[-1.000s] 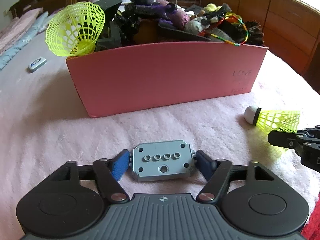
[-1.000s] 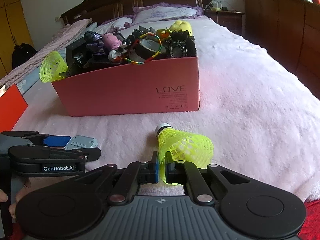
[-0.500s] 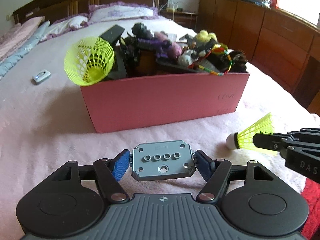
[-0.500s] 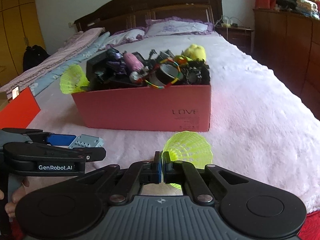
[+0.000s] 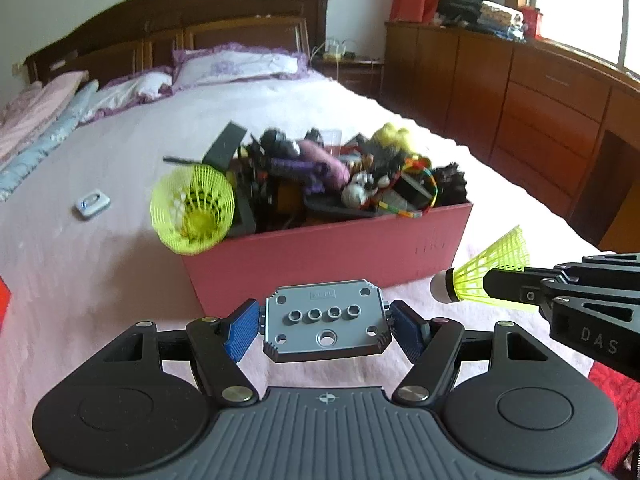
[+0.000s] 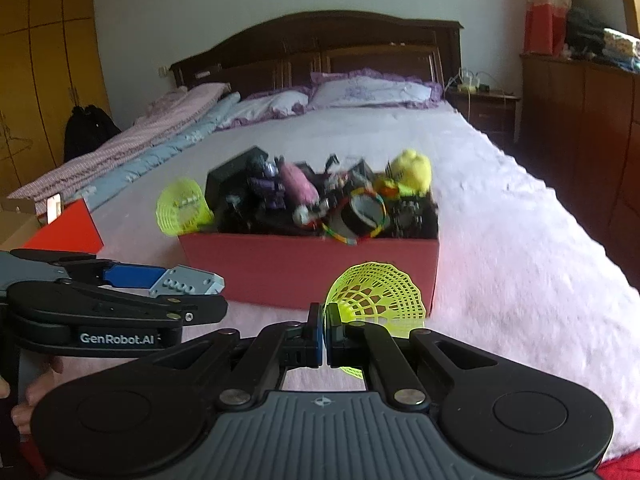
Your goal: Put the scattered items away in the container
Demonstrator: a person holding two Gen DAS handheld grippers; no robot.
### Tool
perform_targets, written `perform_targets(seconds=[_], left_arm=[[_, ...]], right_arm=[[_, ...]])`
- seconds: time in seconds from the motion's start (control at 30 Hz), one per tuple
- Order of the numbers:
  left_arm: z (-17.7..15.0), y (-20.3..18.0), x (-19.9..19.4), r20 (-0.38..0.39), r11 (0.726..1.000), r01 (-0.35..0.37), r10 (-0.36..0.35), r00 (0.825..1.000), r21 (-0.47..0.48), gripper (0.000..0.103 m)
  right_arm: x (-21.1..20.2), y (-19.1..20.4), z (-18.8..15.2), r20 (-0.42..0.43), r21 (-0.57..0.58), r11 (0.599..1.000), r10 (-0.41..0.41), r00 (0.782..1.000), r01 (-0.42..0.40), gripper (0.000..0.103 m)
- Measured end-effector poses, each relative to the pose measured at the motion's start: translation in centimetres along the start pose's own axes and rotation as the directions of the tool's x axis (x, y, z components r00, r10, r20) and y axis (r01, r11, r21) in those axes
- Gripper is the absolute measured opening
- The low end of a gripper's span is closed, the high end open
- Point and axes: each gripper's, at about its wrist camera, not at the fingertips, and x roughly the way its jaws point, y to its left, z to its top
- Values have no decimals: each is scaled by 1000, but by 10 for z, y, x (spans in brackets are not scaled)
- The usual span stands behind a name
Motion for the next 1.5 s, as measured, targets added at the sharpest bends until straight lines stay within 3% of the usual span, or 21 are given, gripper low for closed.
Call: perform_targets(seconds=[0.37,0.63,0.77,0.9,1.0,1.2,1.5], left_arm=[[71,8,11,101,996,-26,17,995,83,70],[112,23,54,92,992,-76,67,993,99,70],[120,31,75,44,993,-87,84,995,79,71],[116,31,81,15,993,-94,93,996,77,72],[111,30,74,27,993,-89,88,996,81,79],[96,25,41,48,996,-74,72,996,47,86],[49,25,2,-16,988,-98,97,995,-117,91]], right_arm=[[6,-1,70,119,-69,998,15,993,-6,2],[72,-1,130,165,-114,993,18,986,1,2],[113,-1,142,121,-108,994,27,992,-14,3],[130,-5,142,56,-71,997,17,998,-13,18],[123,-7,137,67,-71,997,3,998,2,33],[88,-15,121,77,-16,1000,-10,997,11,44],[38,-7,64,-31,-38,996,-76,997,75,58]])
